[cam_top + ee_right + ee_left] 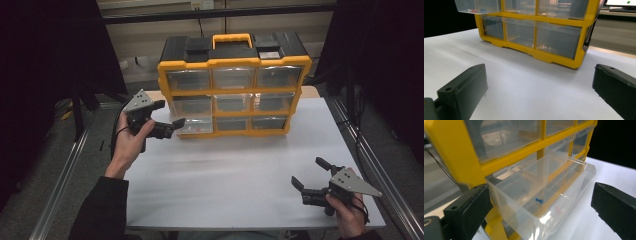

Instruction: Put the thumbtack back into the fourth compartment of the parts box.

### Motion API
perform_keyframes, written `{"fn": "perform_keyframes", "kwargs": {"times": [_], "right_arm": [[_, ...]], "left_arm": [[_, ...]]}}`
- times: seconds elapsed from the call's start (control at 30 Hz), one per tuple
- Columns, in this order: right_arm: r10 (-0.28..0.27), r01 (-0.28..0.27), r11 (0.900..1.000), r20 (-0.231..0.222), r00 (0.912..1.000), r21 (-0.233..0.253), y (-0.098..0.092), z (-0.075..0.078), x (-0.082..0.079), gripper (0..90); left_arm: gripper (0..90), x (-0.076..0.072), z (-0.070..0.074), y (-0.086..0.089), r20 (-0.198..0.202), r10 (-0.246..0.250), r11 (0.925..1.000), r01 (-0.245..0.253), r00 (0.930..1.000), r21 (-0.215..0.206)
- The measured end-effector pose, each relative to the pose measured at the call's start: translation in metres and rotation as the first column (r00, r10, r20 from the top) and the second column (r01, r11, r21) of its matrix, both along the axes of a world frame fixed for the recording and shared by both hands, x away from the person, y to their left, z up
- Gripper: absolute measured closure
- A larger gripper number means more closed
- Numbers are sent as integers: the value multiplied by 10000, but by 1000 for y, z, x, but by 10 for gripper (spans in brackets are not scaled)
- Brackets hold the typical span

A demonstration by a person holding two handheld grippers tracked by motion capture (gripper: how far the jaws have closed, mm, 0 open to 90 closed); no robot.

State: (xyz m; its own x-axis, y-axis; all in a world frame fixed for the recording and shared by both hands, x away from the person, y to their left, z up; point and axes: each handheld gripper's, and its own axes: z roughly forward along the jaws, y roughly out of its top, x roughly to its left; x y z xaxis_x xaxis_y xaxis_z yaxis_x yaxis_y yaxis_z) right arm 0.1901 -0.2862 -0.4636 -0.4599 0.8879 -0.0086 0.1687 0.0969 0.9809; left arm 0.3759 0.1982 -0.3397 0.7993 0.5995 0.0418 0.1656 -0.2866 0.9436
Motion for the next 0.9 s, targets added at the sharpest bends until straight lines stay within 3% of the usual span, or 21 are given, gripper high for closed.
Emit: {"fn": "perform_keyframes", "kwargs": {"times": [0.07,0.23,0.33,0.37,0.47,0.6,0.67,0.77,0.8,0.83,0.9], "right_arm": [[-30,30,10000,22,10000,16,0,0,0,0],[42,-42,10000,3,10000,11,0,0,0,0],[26,-26,10000,1,10000,17,0,0,0,0],[8,-8,10000,10,10000,10,0,0,0,0],[-3,3,10000,2,10000,4,0,0,0,0],[32,-32,10000,-12,10000,-9,1,0,0,0],[21,-21,10000,36,10000,-17,0,0,0,0],[-39,39,10000,26,10000,4,1,0,-1,0],[6,-6,10000,27,10000,10,1,0,-1,0],[-5,5,10000,32,10000,-11,0,0,-1,0],[-16,16,10000,32,10000,33,0,0,0,0]], "left_arm": [[26,-4,-7,2,128,86,10000,-85,9999,-42],[25,-14,-26,6,-30,261,9977,-262,9997,-624],[25,-19,-40,7,38,407,9978,-404,9992,-519],[25,-20,-46,8,-67,405,9965,-409,9992,-729],[24,-23,-61,9,-146,339,9989,-344,9993,-321],[26,-28,-76,8,-251,336,9989,-344,9991,-315],[32,-32,-82,7,-458,899,9937,-927,9949,-625],[40,-38,-94,4,-444,1027,9927,-1052,9937,-592],[39,-39,-97,3,-470,1007,9939,-1026,9938,-414],[39,-39,-99,4,-569,715,9964,-739,9958,-407],[39,-45,-105,1,-650,701,9963,-731,9954,-441]]}}
